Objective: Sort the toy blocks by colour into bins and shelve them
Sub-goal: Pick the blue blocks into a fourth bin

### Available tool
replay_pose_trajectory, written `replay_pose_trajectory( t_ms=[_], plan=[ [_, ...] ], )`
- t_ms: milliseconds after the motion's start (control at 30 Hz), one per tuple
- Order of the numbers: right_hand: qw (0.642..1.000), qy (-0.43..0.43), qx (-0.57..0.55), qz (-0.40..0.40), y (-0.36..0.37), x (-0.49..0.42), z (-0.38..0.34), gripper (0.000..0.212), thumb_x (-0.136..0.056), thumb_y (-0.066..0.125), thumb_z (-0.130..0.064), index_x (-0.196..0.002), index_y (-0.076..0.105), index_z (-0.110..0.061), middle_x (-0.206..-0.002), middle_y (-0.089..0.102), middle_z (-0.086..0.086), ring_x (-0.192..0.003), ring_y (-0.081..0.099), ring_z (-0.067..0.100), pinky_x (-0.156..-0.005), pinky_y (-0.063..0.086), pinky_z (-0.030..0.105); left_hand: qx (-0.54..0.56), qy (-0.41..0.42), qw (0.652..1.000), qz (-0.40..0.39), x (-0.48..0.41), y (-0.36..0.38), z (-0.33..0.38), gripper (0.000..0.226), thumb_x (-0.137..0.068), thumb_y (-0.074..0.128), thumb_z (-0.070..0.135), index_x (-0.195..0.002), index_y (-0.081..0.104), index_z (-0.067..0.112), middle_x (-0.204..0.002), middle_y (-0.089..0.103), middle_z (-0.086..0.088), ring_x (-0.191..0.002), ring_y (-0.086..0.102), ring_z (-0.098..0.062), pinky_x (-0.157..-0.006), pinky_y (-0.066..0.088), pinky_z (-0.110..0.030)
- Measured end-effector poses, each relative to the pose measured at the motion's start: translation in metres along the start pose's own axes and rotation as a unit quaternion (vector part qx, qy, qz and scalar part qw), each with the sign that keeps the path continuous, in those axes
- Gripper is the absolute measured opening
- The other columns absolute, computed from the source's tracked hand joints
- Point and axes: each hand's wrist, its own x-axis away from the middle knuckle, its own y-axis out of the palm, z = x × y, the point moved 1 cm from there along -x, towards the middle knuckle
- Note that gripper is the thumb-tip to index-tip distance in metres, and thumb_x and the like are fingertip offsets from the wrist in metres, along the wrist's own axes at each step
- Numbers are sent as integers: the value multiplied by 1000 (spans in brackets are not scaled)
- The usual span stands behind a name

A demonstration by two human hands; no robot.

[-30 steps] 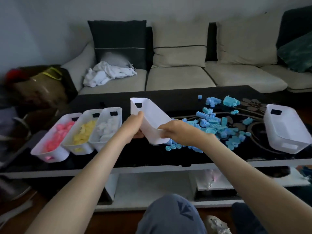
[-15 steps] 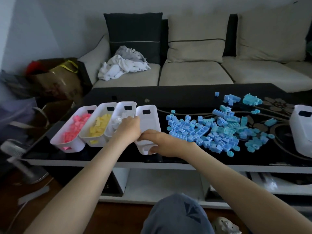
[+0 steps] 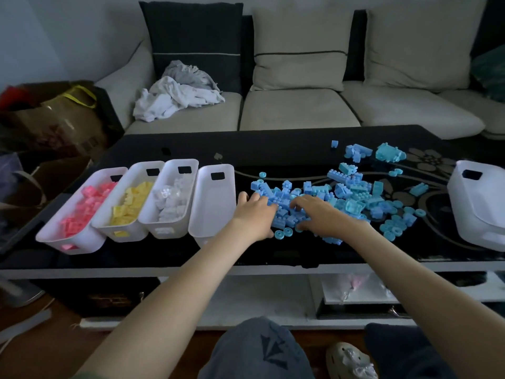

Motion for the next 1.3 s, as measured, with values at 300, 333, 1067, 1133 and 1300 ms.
replay_pose_trajectory(
  t_ms=[300, 333, 1067, 1133, 1300],
  plan=[
    [999, -32, 4, -7, -6, -10, 4, 24, -92, 57, -14, -114, 54, -21, -108, 47, -5, -90, 46, 12, -76, 38, 25, 82, -33, 995, 43, -10, -6, -9, 35, -91, 55, 41, -119, 51, 20, -122, 54, -2, -116, 42, -24, -91, 28, -38],
    [999, -35, 9, -5, -8, -11, 4, 21, -92, 56, -14, -112, 56, -19, -107, 49, -2, -89, 47, 13, -76, 40, 26, 100, -42, 993, 43, -9, -9, -12, 35, -91, 54, 42, -117, 51, 19, -119, 56, -1, -114, 44, -23, -90, 29, -38],
    [933, -113, -341, 22, -5, -35, -114, 21, -86, 59, -9, -105, 61, -19, -87, 66, 1, -82, 60, 18, -80, 48, 29, 330, -216, 918, 49, 38, -9, -100, 41, -95, 35, 1, -127, 52, 21, -132, 54, 1, -118, 52, -18, -95, 43, -28],
    [941, -114, -318, 13, -2, -38, -112, 27, -87, 60, -13, -111, 56, -24, -98, 66, 0, -92, 62, 18, -84, 49, 28, 339, -208, 915, 66, 39, -11, -102, 43, -94, 34, -2, -126, 53, 22, -129, 56, 1, -116, 53, -16, -94, 43, -27],
    [979, -70, -180, 68, -21, -38, -64, 29, -90, 57, -14, -119, 52, -18, -106, 58, -2, -85, 54, 11, -67, 44, 17, 343, -97, 934, 26, 34, -12, -81, 56, -91, 35, -8, -131, 52, 27, -135, 50, 4, -125, 46, -13, -96, 39, -23]
  ],
)
